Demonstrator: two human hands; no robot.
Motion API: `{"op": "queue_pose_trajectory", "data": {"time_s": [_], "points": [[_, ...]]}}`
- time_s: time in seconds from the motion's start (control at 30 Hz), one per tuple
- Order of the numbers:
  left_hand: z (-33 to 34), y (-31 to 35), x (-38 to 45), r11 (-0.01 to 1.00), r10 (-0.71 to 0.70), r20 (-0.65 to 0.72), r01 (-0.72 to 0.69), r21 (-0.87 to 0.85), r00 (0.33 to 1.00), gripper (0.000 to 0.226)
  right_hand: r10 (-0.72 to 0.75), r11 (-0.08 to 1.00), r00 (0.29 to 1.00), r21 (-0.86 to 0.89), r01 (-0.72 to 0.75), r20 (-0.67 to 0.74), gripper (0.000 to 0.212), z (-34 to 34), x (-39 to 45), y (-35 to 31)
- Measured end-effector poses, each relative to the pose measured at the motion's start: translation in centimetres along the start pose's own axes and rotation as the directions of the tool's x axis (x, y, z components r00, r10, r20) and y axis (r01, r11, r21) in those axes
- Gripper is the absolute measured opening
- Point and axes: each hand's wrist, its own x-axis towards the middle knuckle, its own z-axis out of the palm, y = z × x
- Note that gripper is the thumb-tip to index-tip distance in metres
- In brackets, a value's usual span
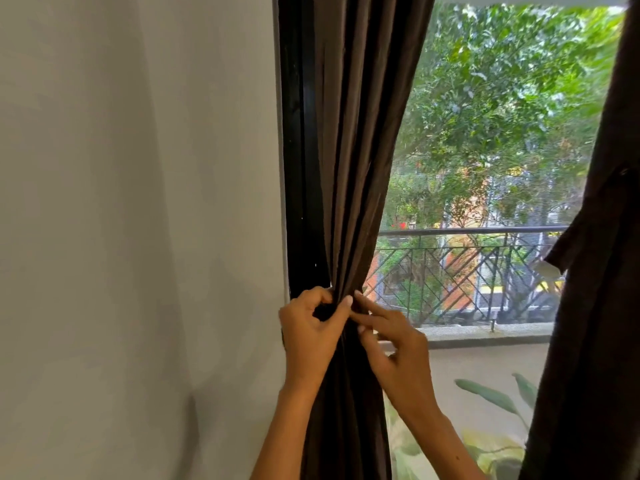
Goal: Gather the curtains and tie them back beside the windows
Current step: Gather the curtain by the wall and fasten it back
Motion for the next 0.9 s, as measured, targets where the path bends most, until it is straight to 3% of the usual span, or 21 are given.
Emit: {"op": "queue_pose_trajectory", "data": {"time_s": [0.1, 0.23, 0.33, 0.47, 0.53, 0.7, 0.8, 0.9], "points": [[-0.7, -1.4, 1.0, 0.970, -0.140, 0.120, 0.161, -0.183, 0.983, 0.043, 0.044, 0.996, 0.991, -0.073, -0.053, -0.123, 0.027, -1.7, 1.4, 1.1], [-1.0, -2.3, 1.8, 0.910, -0.216, 0.286, 0.299, -0.288, 0.934, 0.054, 0.070, 0.989, 0.984, -0.143, -0.046, 0.162, 0.043, -3.5, 2.7, 1.5], [-1.0, -2.0, 1.8, 0.891, -0.207, 0.339, 0.320, -0.322, 0.918, 0.062, 0.021, 0.995, 0.967, -0.096, 0.003, 0.254, 0.034, -3.9, 3.3, 0.9], [-0.7, -1.0, 1.5, 0.974, -0.156, 0.260, 0.191, -0.119, 0.953, 0.044, -0.019, 0.978, 0.995, -0.206, 0.038, 0.097, 0.016, -5.6, 4.0, 0.4], [-0.2, 0.2, 1.0, 0.993, -0.097, 0.178, 0.084, 0.080, 0.979, 0.030, -0.006, 0.992, 0.998, -0.129, 0.015, 0.069, 0.019, -6.5, 4.4, -0.9], [1.4, 3.3, -0.7, 0.959, -0.037, -0.015, 0.040, 0.282, 0.999, 0.003, 0.062, 0.977, 0.963, 0.180, -0.112, 0.263, 0.009, -6.4, 5.1, -4.2], [0.6, 4.7, -1.1, 0.965, -0.125, -0.031, 0.129, 0.228, 0.992, 0.021, 0.118, 0.941, 0.937, 0.264, -0.211, 0.329, 0.013, -5.9, 5.1, -4.0], [-1.0, 5.7, -1.0, 0.953, -0.210, 0.091, 0.183, 0.241, 0.974, 0.036, 0.114, 0.948, 0.931, 0.243, -0.206, 0.346, 0.028, -5.6, 4.8, -3.8]]}}
